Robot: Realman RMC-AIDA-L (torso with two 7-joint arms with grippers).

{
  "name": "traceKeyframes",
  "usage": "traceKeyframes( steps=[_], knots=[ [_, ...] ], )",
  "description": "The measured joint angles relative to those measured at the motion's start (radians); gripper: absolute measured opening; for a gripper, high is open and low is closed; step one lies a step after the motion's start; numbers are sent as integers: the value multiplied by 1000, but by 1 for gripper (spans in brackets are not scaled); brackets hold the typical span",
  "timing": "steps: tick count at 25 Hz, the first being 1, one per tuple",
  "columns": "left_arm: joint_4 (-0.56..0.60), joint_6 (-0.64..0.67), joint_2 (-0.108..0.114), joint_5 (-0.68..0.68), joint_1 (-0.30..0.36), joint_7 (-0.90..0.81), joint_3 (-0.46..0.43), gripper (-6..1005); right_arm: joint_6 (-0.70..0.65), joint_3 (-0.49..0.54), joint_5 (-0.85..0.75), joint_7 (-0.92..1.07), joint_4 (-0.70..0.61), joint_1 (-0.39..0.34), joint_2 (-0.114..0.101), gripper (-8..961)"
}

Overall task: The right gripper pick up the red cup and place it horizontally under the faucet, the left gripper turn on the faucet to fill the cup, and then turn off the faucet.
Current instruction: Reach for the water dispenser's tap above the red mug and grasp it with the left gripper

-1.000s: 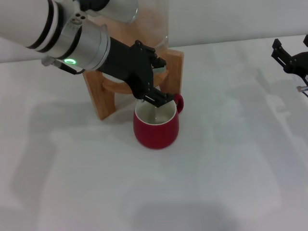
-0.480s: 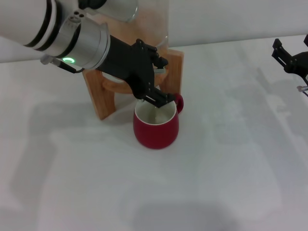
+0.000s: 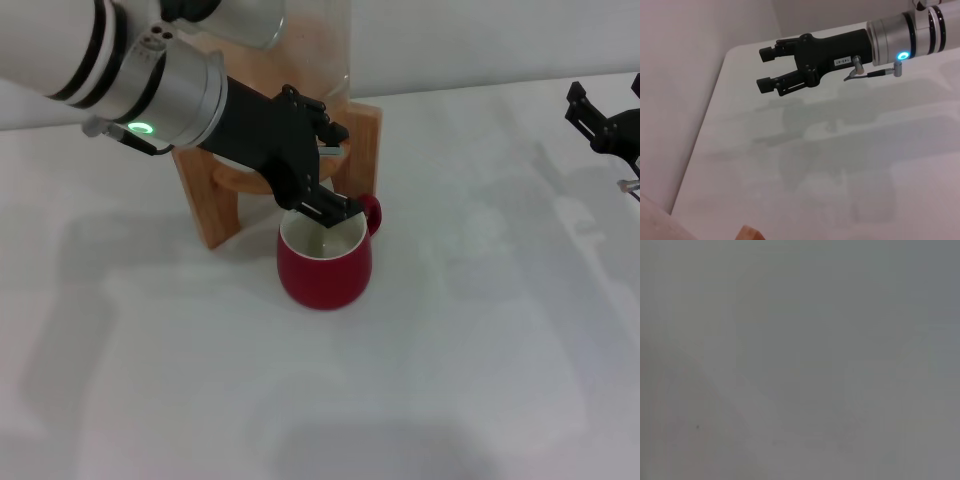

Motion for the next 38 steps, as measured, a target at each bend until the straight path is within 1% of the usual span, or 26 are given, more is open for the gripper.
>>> traceKeyframes(
  steps=[4,8,38],
  knots=[
    [5,-9,0,-1,0,0,-2,830,-6,0,0,1,0,-3,0,873],
    [37,-26,0,-1,11,-3,-4,829,-7,0,0,1,0,-4,0,873],
    [46,-34,0,2,21,-2,-6,827,-11,-5,-2,4,0,-5,2,873]
  ],
)
